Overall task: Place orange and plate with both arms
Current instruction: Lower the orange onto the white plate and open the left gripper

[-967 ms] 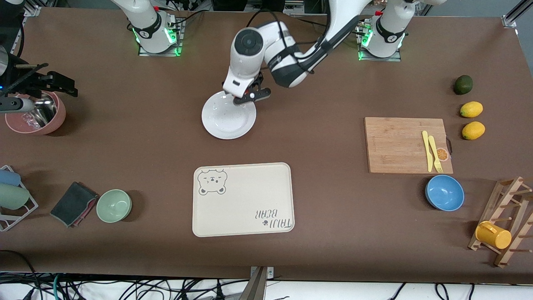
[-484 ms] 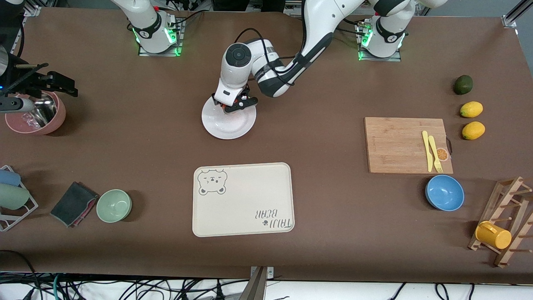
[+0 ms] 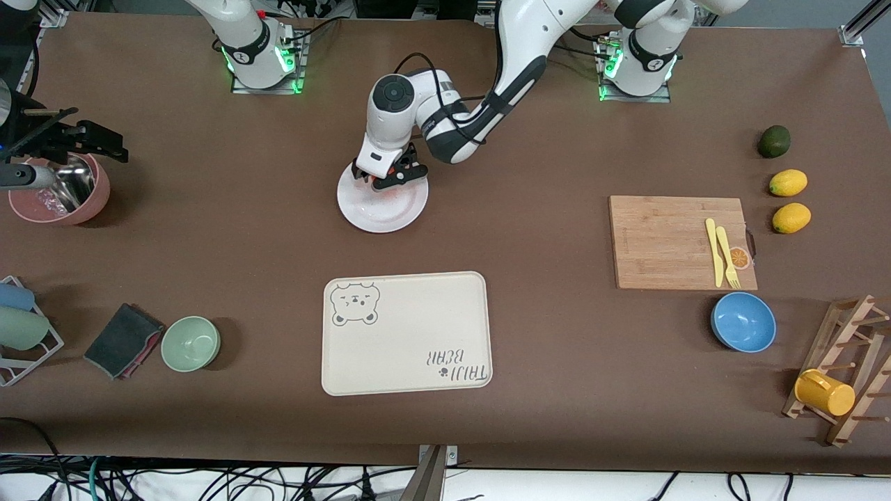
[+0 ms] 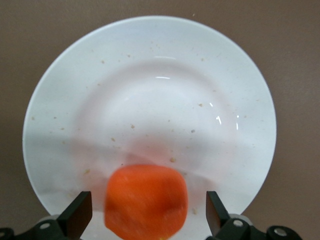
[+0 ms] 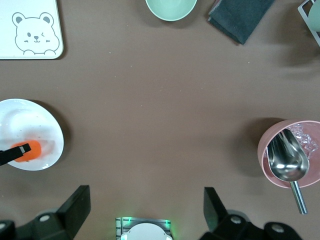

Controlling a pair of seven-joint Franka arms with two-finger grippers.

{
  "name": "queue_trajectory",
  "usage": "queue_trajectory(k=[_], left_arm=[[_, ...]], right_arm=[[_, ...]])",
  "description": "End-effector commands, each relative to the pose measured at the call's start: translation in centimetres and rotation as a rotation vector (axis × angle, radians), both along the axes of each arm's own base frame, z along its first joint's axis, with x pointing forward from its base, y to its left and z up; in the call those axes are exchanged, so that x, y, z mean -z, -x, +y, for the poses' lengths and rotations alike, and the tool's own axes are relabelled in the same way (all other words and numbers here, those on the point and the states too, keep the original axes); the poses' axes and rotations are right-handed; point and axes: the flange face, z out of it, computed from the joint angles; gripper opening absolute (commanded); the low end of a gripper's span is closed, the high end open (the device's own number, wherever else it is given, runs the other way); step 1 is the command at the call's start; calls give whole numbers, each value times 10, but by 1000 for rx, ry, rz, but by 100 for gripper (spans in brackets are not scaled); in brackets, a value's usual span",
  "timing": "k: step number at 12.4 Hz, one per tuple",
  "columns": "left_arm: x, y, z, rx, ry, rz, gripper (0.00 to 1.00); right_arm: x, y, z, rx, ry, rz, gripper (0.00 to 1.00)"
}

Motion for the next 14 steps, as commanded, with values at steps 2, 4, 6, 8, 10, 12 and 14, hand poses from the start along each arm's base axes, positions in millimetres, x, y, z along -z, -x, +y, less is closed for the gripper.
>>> queue_trajectory(k=[2,4,6,8,10,12,14], left_arm=[[-93,-33,28,-44,-31,-28,100],[-128,-41,50,-62,-74,13,100],[-148,-48,62,-72,-96,22,100],[-189,-38,70,-53,-114,8,100],[-209,-43,79,-57,-108,-10,100],[-211,-82,102,-92,-93,-24,100],[-184,-114,123,-49,-99,1,100]], right_arm=[[-4,-2,-2,12,-12,0,100],[-4,-2,-3,12,-12,0,100],[-4,-2,-4,14,-12,-1,100],[-4,-2,-10,24,-12,0,100],[-2,-4,-15,35,-12,-2,100],[-1,-4,-24,53,-11,0,100],[4,-6,-23,59,-9,7,100]])
